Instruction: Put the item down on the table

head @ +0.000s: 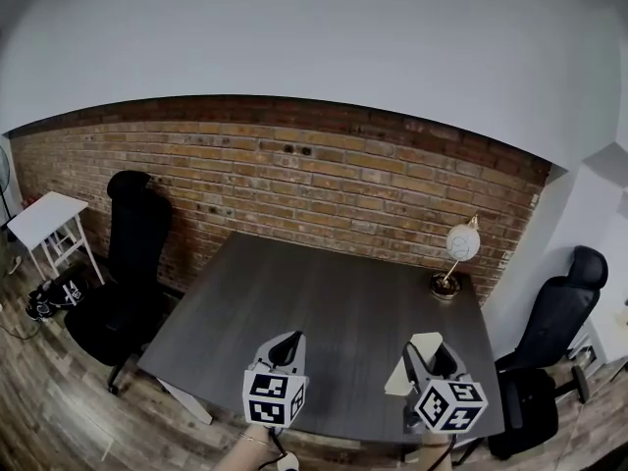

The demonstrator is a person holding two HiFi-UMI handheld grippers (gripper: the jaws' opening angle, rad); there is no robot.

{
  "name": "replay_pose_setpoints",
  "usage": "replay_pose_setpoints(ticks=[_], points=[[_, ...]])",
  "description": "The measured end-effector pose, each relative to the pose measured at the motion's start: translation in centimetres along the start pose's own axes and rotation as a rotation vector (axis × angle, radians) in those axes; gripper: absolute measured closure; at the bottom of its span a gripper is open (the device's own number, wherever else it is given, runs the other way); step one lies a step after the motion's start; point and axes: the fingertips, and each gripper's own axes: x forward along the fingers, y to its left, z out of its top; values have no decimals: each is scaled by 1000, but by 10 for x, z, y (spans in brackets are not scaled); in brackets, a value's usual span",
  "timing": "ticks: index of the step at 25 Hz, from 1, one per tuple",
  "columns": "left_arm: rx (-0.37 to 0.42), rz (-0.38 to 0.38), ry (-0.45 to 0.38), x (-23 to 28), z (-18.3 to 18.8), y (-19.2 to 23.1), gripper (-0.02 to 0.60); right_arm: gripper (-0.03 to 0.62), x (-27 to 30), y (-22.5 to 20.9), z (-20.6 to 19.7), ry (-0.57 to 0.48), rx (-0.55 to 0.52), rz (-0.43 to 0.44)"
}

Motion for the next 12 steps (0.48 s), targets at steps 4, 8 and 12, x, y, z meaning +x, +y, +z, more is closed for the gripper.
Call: replay_pose_setpoints(ticks=[4, 8, 12], points=[[2, -4, -9, 24, 9, 11, 566, 298, 23, -4, 11, -5, -9, -7], [2, -6, -6, 45, 13, 22, 566, 298, 44, -10, 12, 5, 15, -17], [1, -19, -5, 68, 15, 29, 566, 298, 63, -17, 13, 10, 27, -25]])
